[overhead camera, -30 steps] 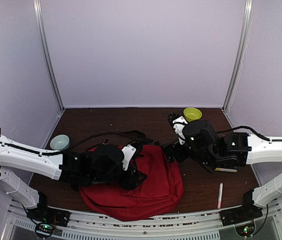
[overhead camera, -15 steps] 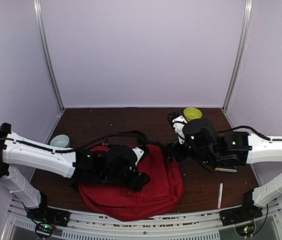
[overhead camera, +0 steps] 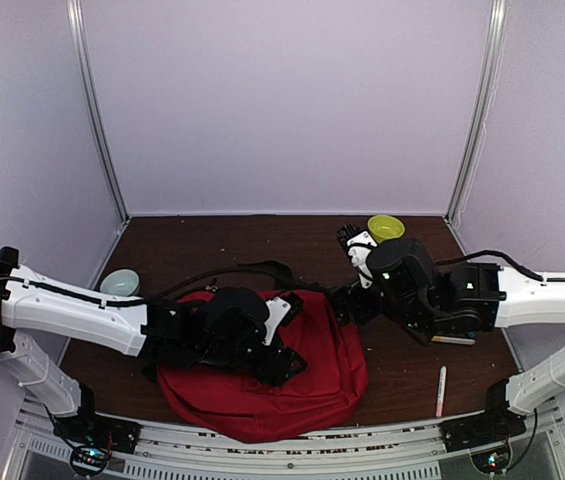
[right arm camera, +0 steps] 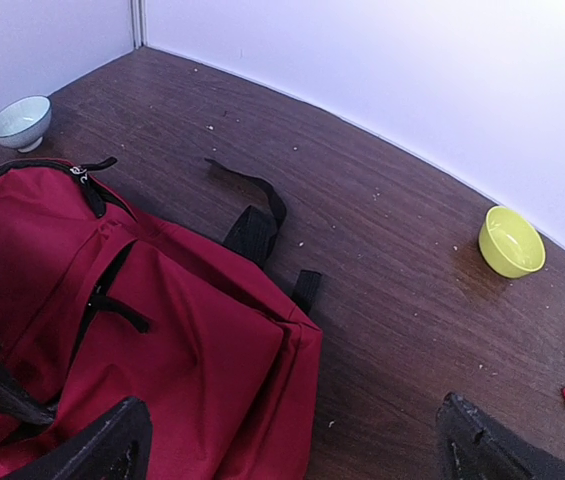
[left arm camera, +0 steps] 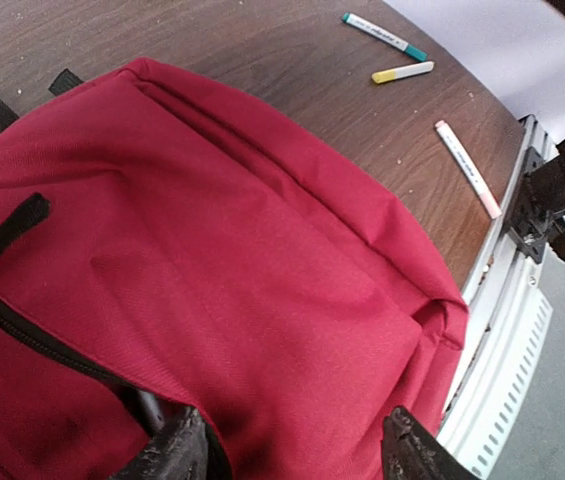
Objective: Pack the student bag
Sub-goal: Pick up the pen from the center of the board.
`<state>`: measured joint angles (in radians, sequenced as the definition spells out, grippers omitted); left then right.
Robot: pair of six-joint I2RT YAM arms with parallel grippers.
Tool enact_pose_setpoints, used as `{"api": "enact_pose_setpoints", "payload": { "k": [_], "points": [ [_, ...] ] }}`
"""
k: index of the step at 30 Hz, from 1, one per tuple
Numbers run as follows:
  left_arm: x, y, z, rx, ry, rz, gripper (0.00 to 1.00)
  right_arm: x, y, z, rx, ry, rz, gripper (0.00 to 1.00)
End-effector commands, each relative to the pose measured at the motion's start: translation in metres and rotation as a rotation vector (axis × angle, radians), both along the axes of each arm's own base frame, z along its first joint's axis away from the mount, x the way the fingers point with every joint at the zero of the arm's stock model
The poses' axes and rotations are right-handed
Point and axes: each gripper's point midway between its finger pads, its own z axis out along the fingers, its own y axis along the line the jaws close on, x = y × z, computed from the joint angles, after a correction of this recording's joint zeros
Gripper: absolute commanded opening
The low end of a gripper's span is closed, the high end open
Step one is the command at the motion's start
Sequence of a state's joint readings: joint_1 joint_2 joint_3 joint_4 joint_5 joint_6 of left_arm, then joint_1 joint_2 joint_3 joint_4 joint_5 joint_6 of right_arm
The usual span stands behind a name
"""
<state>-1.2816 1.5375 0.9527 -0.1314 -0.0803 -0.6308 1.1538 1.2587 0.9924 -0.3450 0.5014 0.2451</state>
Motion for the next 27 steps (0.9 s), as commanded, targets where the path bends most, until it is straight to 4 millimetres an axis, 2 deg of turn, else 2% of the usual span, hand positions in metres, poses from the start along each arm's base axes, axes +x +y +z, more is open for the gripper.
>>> {"api": "enact_pose_setpoints", "payload": {
  "k": [1, 9, 17, 21, 27],
  "points": [
    [0.005, 0.002, 0.038, -0.104, -0.057, 0.004, 0.61, 0.007, -0.021, 0.025, -0.007, -0.077, -0.067, 1.0],
    [0.014, 0.044, 0.054, -0.026, -0.134, 0.084, 0.63, 0.016, -0.047, 0.025, -0.015, -0.082, -0.152, 1.0],
    [0.024, 0.089, 0.063, -0.008, -0.205, 0.19, 0.79, 0.028, -0.095, 0.027, 0.04, -0.064, -0.287, 1.0],
    [0.028, 0.1, 0.061, 0.009, -0.215, 0.218, 0.83, 0.034, -0.124, 0.021, 0.073, -0.029, -0.374, 1.0],
    [0.029, 0.106, 0.059, 0.021, -0.221, 0.233, 0.83, 0.039, -0.175, 0.008, 0.114, 0.018, -0.548, 1.0]
  ]
}}
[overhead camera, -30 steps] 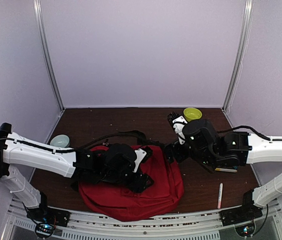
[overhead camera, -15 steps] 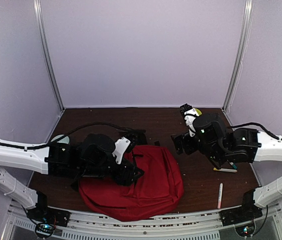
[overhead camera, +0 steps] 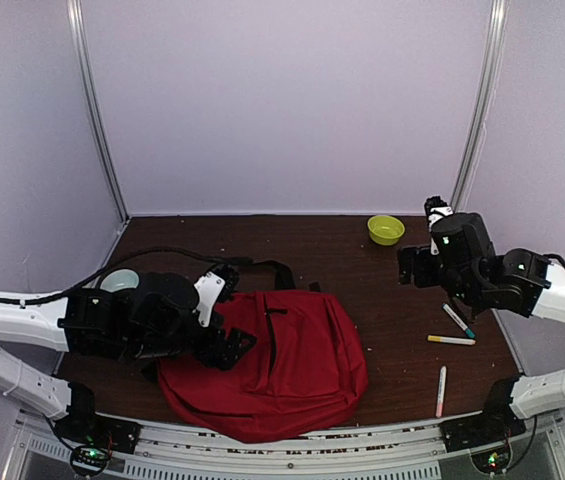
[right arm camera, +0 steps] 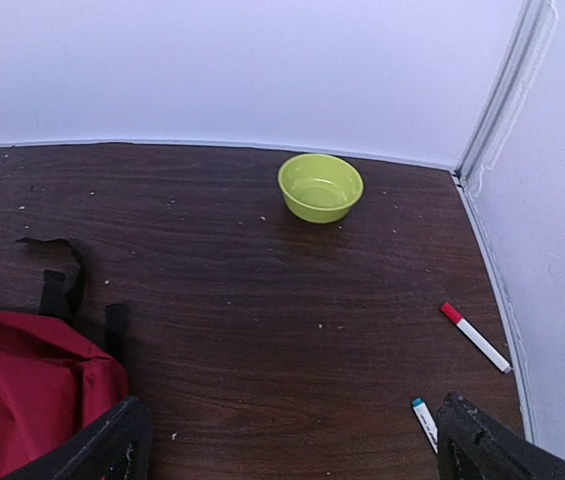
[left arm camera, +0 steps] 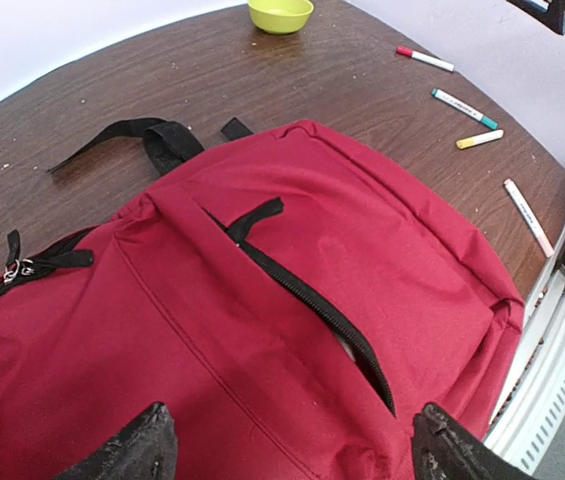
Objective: Pack the student bag
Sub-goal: Pick up the pen from the center of the board.
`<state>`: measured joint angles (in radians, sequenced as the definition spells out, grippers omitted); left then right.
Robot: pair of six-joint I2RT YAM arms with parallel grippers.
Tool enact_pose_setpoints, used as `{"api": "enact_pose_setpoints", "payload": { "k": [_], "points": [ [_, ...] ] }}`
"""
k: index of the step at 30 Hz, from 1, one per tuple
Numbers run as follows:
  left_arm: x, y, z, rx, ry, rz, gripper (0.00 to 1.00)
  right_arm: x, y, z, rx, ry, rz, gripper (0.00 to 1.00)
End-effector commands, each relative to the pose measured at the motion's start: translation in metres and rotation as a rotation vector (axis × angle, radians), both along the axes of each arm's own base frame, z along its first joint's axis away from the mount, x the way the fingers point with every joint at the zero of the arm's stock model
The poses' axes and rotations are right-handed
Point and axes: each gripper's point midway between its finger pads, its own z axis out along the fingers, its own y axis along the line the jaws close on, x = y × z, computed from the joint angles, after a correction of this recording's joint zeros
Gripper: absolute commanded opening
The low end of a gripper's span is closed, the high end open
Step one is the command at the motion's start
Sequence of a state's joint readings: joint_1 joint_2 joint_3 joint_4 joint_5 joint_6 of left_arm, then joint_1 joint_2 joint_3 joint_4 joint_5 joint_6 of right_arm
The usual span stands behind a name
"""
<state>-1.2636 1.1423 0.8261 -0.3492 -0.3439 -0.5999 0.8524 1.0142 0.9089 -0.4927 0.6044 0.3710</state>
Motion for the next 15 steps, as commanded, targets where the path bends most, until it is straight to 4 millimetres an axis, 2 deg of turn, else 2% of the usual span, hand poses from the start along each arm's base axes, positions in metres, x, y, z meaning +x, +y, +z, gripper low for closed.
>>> {"api": "enact_pose_setpoints", "payload": {
  "k": [1, 9, 15],
  "points": [
    [0.006, 0.009, 0.002, 0.005, -0.027, 0.035, 0.83, -0.003, -0.037, -0.017, 0.052, 0.05, -0.121, 1.0],
    [0.009, 0.018, 0.002, 0.018, -0.038, 0.064, 0.83, -0.005, -0.065, -0.034, 0.102, 0.095, -0.208, 1.0],
    [0.011, 0.025, 0.0, 0.031, -0.04, 0.082, 0.83, -0.004, -0.083, -0.061, 0.113, 0.191, -0.268, 1.0]
  ]
}}
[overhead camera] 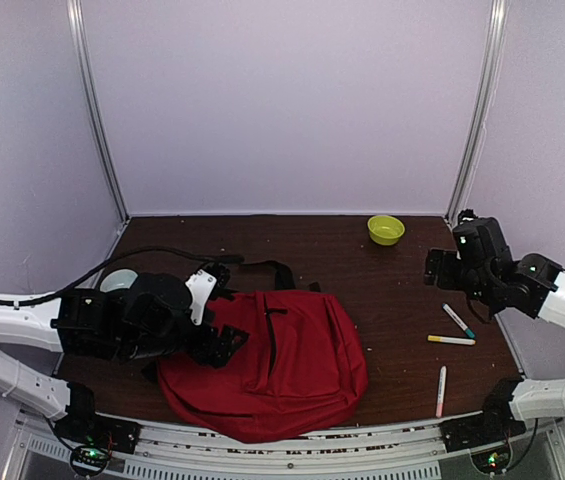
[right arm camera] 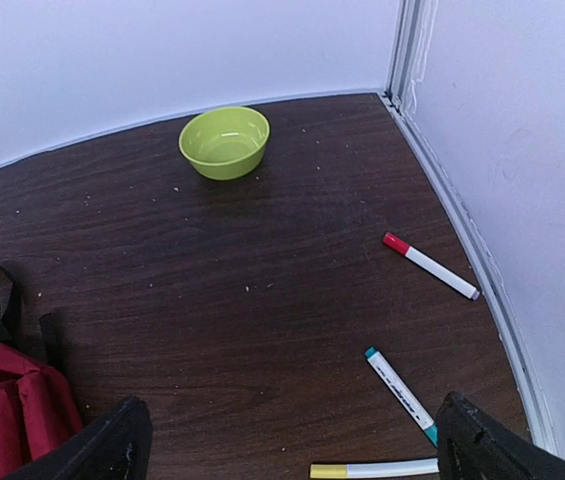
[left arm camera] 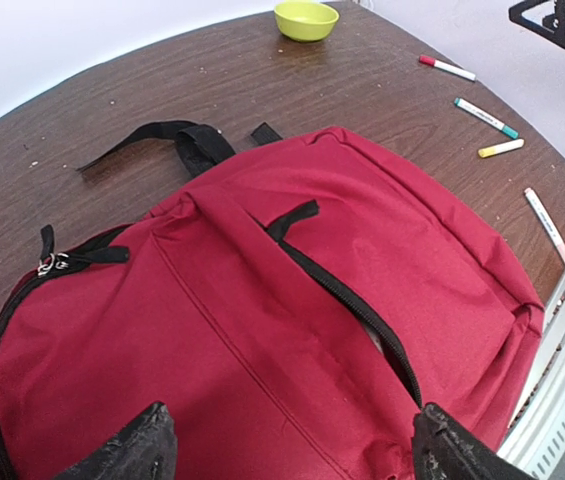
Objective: Pack the student bag
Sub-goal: Pick up the pen from the center of the board.
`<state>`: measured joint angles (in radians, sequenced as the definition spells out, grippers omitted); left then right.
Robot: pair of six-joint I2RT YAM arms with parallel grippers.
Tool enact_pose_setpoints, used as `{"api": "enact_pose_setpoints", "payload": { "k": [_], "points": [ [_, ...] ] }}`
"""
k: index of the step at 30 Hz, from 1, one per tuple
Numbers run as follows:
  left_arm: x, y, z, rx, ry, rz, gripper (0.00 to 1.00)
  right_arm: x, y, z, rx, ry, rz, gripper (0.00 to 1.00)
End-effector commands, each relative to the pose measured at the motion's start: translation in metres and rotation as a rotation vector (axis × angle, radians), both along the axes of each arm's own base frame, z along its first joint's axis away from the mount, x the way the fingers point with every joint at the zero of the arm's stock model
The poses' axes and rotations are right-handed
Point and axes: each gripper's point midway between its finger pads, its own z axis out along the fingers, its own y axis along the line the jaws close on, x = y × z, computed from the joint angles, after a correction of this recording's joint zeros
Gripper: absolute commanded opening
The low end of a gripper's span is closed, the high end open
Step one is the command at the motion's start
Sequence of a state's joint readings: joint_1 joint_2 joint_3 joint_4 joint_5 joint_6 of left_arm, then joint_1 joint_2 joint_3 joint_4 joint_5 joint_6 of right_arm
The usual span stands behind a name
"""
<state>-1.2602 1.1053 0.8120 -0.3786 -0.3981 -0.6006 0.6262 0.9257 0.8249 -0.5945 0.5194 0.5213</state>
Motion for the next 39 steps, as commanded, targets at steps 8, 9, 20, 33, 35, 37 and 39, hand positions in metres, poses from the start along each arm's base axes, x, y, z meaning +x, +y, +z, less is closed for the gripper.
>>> {"api": "enact_pose_setpoints", "payload": {
  "k": [8, 9, 20, 33, 35, 37, 39],
  "points": [
    [0.008, 0.013, -0.005, 0.022, -0.008, 0.041, 0.83, 0.002, -0.039, -0.069, 0.066, 0.256, -0.149, 1.0],
    [0.007, 0.012, -0.005, 0.022, -0.006, 0.041, 0.83, 0.002, -0.045, -0.075, 0.054, 0.278, -0.181, 1.0],
    [0.006, 0.013, -0.011, 0.019, 0.005, 0.041, 0.83, -0.013, -0.066, -0.134, 0.237, 0.407, -0.349, 1.0],
    [0.006, 0.015, -0.016, 0.016, 0.006, 0.037, 0.83, -0.043, -0.094, -0.167, 0.262, 0.554, -0.699, 1.0],
    [0.006, 0.017, -0.017, 0.008, 0.006, 0.04, 0.83, -0.043, -0.095, -0.169, 0.264, 0.573, -0.722, 1.0],
    [0.006, 0.018, -0.018, 0.003, 0.006, 0.042, 0.83, -0.04, -0.095, -0.172, 0.266, 0.585, -0.726, 1.0],
    [0.007, 0.018, -0.018, 0.006, 0.007, 0.043, 0.83, -0.039, -0.095, -0.175, 0.276, 0.599, -0.732, 1.0]
  ]
}}
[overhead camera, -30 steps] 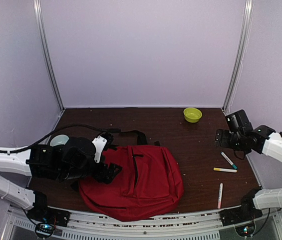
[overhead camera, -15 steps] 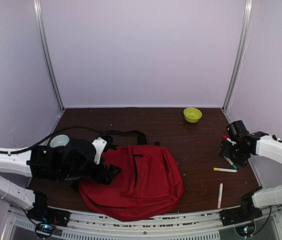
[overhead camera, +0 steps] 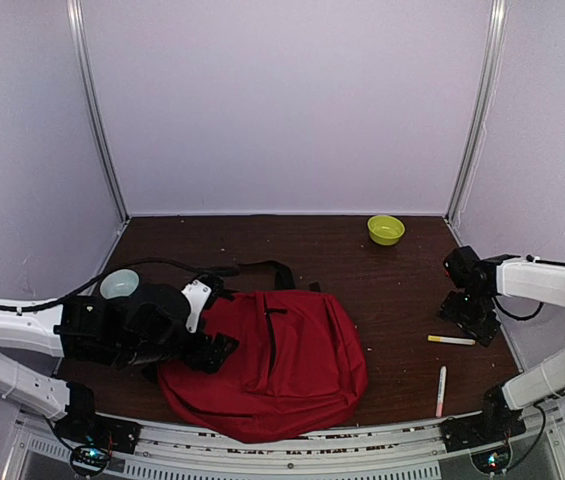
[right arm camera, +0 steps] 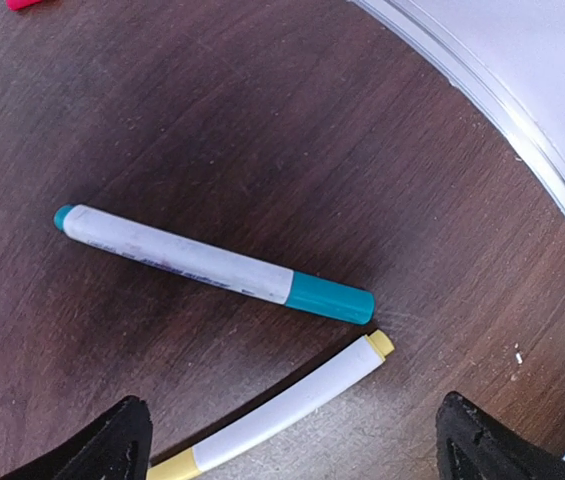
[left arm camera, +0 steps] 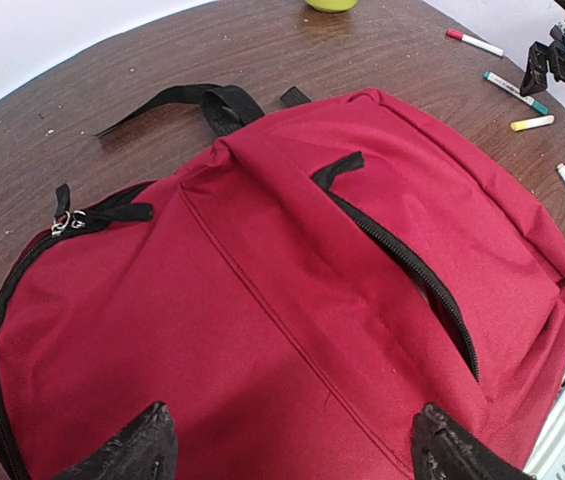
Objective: Pack the student bag
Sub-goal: Pick up the pen from the center of the board.
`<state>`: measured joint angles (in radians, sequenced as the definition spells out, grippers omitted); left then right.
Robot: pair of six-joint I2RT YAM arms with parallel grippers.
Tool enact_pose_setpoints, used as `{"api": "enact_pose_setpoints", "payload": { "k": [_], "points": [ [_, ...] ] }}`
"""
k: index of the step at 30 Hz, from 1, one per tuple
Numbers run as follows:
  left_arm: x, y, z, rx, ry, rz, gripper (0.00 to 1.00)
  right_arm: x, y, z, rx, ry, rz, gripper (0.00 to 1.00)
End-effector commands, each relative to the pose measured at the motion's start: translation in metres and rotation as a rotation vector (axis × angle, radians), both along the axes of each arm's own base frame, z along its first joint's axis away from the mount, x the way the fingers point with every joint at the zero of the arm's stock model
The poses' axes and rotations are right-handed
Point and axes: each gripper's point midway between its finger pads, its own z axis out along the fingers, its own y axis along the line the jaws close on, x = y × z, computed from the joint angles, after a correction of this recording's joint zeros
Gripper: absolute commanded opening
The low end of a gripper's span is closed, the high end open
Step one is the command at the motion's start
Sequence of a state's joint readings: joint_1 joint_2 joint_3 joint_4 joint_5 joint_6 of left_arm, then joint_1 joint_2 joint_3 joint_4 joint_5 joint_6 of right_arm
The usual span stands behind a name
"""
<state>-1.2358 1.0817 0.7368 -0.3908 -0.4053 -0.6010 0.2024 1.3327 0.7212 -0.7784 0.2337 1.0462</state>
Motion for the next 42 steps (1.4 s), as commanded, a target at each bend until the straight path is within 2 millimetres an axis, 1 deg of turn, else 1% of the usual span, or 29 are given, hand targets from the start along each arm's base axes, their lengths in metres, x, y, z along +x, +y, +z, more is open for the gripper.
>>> {"api": "enact_pose_setpoints", "payload": {
  "k": [1, 3, 5, 6, 8, 12, 13, 14, 15, 16, 18, 21, 23, 28, 31, 33, 36, 39, 42],
  "points": [
    [0.004, -0.002, 0.008, -0.054, -0.009, 0.013, 0.83, 0.001, -0.006, 0.0, 0.001, 0.021, -0.067, 0.99],
    [0.004, -0.001, 0.009, -0.052, -0.008, 0.012, 0.83, -0.003, -0.004, -0.004, 0.012, 0.044, -0.082, 0.98],
    [0.003, 0.0, 0.008, -0.051, -0.008, 0.012, 0.83, -0.011, -0.004, -0.009, 0.019, 0.076, -0.101, 0.96],
    [0.004, 0.0, 0.008, -0.05, -0.008, 0.014, 0.83, -0.016, -0.005, -0.012, 0.021, 0.089, -0.111, 0.95],
    [0.004, 0.001, 0.007, -0.051, -0.008, 0.017, 0.83, -0.024, -0.002, -0.02, 0.046, 0.089, -0.128, 0.89],
    [0.006, 0.0, 0.007, -0.053, -0.009, 0.012, 0.83, -0.027, 0.008, -0.039, 0.118, 0.071, -0.139, 0.81],
    [0.006, 0.0, 0.007, -0.053, -0.01, 0.01, 0.83, -0.025, 0.01, -0.042, 0.131, 0.073, -0.133, 0.79],
    [0.006, 0.0, 0.008, -0.05, -0.01, 0.009, 0.83, -0.022, 0.012, -0.043, 0.142, 0.074, -0.124, 0.76],
    [0.006, 0.0, 0.008, -0.048, -0.008, 0.009, 0.83, -0.02, 0.013, -0.043, 0.143, 0.08, -0.12, 0.65],
    [0.006, 0.001, 0.007, -0.047, -0.007, 0.01, 0.83, -0.018, 0.013, -0.043, 0.143, 0.078, -0.114, 0.5],
    [0.005, 0.002, 0.006, -0.049, -0.003, 0.011, 0.83, -0.015, 0.014, -0.042, 0.156, 0.057, -0.112, 0.3],
    [0.005, 0.004, 0.005, -0.056, -0.002, 0.017, 0.83, -0.016, 0.015, -0.041, 0.171, 0.033, -0.117, 0.13],
    [0.005, 0.004, 0.005, -0.059, -0.001, 0.019, 0.83, -0.017, 0.014, -0.041, 0.172, 0.032, -0.117, 0.06],
    [0.006, 0.002, 0.006, -0.05, -0.003, 0.014, 0.83, -0.019, 0.018, -0.039, 0.194, 0.032, -0.101, 0.01],
    [0.006, 0.003, 0.005, -0.045, -0.004, 0.014, 0.83, -0.017, 0.024, -0.037, 0.231, 0.011, -0.084, 0.0],
    [0.006, 0.003, 0.004, -0.048, -0.004, 0.015, 0.83, -0.011, 0.029, -0.033, 0.257, -0.022, -0.061, 0.0],
    [0.006, 0.003, 0.005, -0.05, -0.007, 0.016, 0.83, -0.001, 0.031, -0.022, 0.269, -0.078, -0.044, 0.0],
    [0.006, 0.003, 0.005, -0.048, -0.007, 0.017, 0.83, 0.009, 0.031, -0.004, 0.268, -0.146, -0.029, 0.0],
    [0.006, 0.003, 0.005, -0.048, -0.007, 0.016, 0.83, 0.021, 0.035, 0.016, 0.285, -0.21, 0.003, 0.0]
  ]
}}
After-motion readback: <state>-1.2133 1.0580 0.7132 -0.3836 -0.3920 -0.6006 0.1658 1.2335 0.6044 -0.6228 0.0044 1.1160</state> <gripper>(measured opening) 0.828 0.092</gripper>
